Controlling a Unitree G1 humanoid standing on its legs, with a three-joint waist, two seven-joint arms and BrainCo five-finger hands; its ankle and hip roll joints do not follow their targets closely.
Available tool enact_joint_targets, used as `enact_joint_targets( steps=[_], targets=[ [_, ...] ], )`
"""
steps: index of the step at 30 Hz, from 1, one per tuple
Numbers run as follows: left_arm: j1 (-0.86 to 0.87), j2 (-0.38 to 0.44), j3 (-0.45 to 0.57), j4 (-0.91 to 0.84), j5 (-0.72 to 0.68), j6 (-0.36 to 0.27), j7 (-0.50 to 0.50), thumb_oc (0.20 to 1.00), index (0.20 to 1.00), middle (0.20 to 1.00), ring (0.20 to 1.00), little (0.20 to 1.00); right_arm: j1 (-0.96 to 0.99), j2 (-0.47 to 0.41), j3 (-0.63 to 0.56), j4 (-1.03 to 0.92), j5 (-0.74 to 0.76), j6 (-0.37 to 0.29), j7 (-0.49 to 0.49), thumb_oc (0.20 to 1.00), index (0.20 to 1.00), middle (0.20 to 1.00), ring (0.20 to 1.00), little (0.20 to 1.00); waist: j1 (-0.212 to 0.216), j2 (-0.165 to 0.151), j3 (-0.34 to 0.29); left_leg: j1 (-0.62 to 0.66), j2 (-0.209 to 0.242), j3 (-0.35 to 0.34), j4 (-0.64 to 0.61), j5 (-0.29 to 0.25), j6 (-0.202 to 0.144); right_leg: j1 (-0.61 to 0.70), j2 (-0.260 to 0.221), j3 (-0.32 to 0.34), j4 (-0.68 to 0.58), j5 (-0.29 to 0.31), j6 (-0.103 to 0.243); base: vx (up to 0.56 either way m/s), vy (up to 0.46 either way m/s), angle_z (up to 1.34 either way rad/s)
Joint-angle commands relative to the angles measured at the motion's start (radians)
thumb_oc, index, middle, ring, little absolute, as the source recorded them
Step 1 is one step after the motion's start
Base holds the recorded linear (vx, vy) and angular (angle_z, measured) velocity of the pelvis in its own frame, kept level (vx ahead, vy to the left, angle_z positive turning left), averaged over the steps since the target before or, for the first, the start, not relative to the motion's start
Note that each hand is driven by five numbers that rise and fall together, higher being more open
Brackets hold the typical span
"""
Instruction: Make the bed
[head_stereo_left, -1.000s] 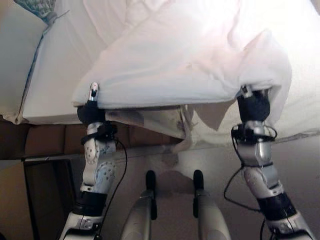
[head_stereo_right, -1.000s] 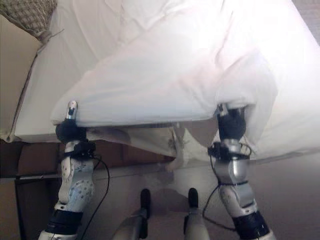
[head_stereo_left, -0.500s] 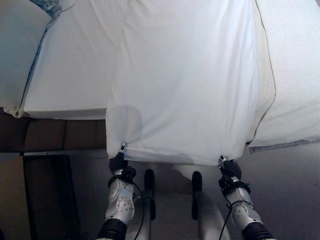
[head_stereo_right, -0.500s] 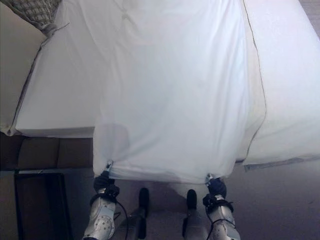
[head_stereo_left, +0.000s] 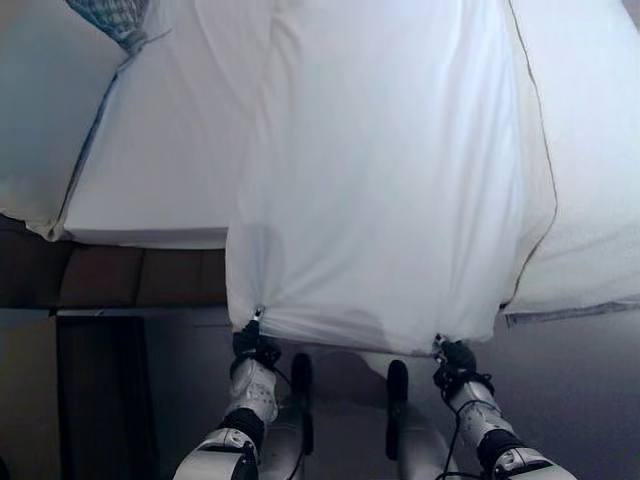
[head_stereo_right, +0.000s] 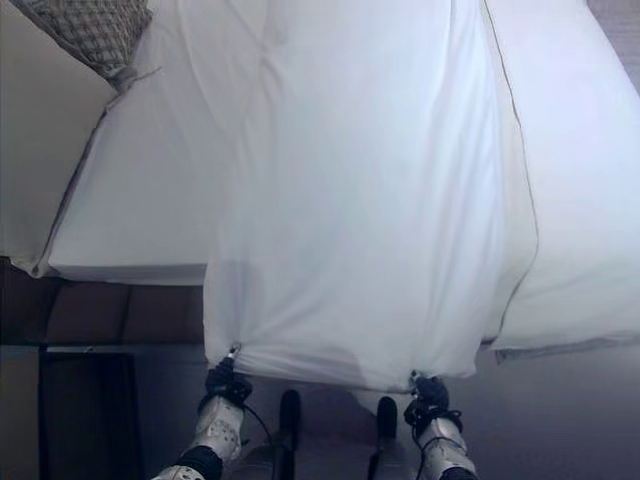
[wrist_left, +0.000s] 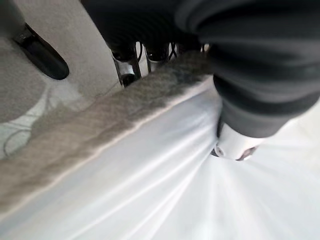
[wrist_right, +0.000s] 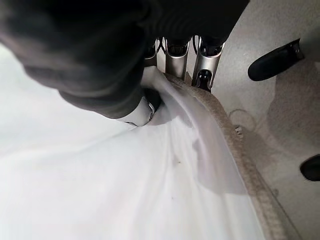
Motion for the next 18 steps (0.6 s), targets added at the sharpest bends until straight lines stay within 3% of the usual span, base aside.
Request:
enact_joint_targets(
  steps=[1, 2, 3, 12, 13, 17, 18],
  targets=[
    [0.254, 0.222, 0.231, 0.23, -0.031, 0.009, 0.095, 1.0, 1.0, 1.0, 1.0, 1.0, 0.186, -0.073, -0.04, 0.178, -0.064, 0.041, -0.091, 0.529, 0.529, 0.529, 0.529, 0.529, 0.058, -0.071, -0.017, -0.062, -0.056, -0.012, 0.023, -0.007, 0.02, -0.074, -0.073, -0.022, -0.023, 0.141, 0.045, 0.02, -0.02, 0.07],
    [0.255, 0.222, 0.231, 0.23, -0.031, 0.009, 0.095, 1.0, 1.0, 1.0, 1.0, 1.0, 0.186, -0.073, -0.041, 0.178, -0.064, 0.041, -0.091, 0.831, 0.831, 0.831, 0.831, 0.831, 0.058, -0.07, -0.018, -0.062, -0.056, -0.012, 0.022, -0.007, 0.02, -0.073, -0.073, -0.022, -0.023, 0.141, 0.045, 0.02, -0.022, 0.13],
    [0.257, 0.219, 0.224, 0.232, -0.028, 0.014, 0.088, 1.0, 1.0, 1.0, 1.0, 1.0, 0.187, -0.072, -0.037, 0.185, -0.078, 0.044, -0.092, 1.0, 1.0, 1.0, 1.0, 1.0, 0.057, -0.069, -0.019, -0.058, -0.055, -0.014, 0.018, -0.005, 0.018, -0.071, -0.073, -0.024, -0.023, 0.141, 0.045, 0.01, -0.016, 0.18],
    [0.309, 0.191, 0.113, 0.227, 0.085, 0.054, 0.034, 1.0, 1.0, 1.0, 1.0, 1.0, 0.204, -0.075, -0.002, 0.184, -0.164, 0.056, -0.091, 1.0, 1.0, 1.0, 1.0, 1.0, 0.055, -0.05, -0.024, -0.043, -0.049, -0.031, 0.001, 0.006, 0.014, -0.054, -0.074, -0.044, -0.025, 0.135, 0.045, 0.01, -0.027, 0.12],
    [0.329, 0.194, 0.063, 0.203, 0.165, 0.06, 0.013, 1.0, 1.0, 1.0, 1.0, 1.0, 0.21, -0.079, 0.004, 0.183, -0.187, 0.058, -0.088, 1.0, 1.0, 1.0, 1.0, 1.0, 0.056, -0.046, -0.027, -0.041, -0.048, -0.034, -0.001, 0.009, 0.014, -0.05, -0.073, -0.048, -0.026, 0.132, 0.046, 0.0, -0.03, 0.03],
    [0.354, 0.198, 0.034, 0.214, 0.236, 0.058, 0.01, 1.0, 1.0, 1.0, 1.0, 1.0, 0.228, -0.079, 0.018, 0.173, -0.223, 0.058, -0.08, 1.0, 1.0, 1.0, 1.0, 1.0, 0.057, -0.046, -0.033, -0.037, -0.047, -0.038, -0.007, 0.011, 0.013, -0.044, -0.073, -0.051, -0.032, 0.134, 0.046, 0.0, -0.01, 0.0],
    [0.371, 0.206, -0.025, 0.199, 0.352, 0.058, 0.015, 1.0, 1.0, 1.0, 1.0, 1.0, 0.242, -0.083, 0.038, 0.163, -0.262, 0.058, -0.076, 1.0, 1.0, 1.0, 1.0, 1.0, 0.056, -0.046, -0.04, -0.034, -0.043, -0.039, -0.012, 0.013, 0.01, -0.039, -0.073, -0.055, -0.037, 0.132, 0.047, 0.0, 0.0, 0.0]
  ],
)
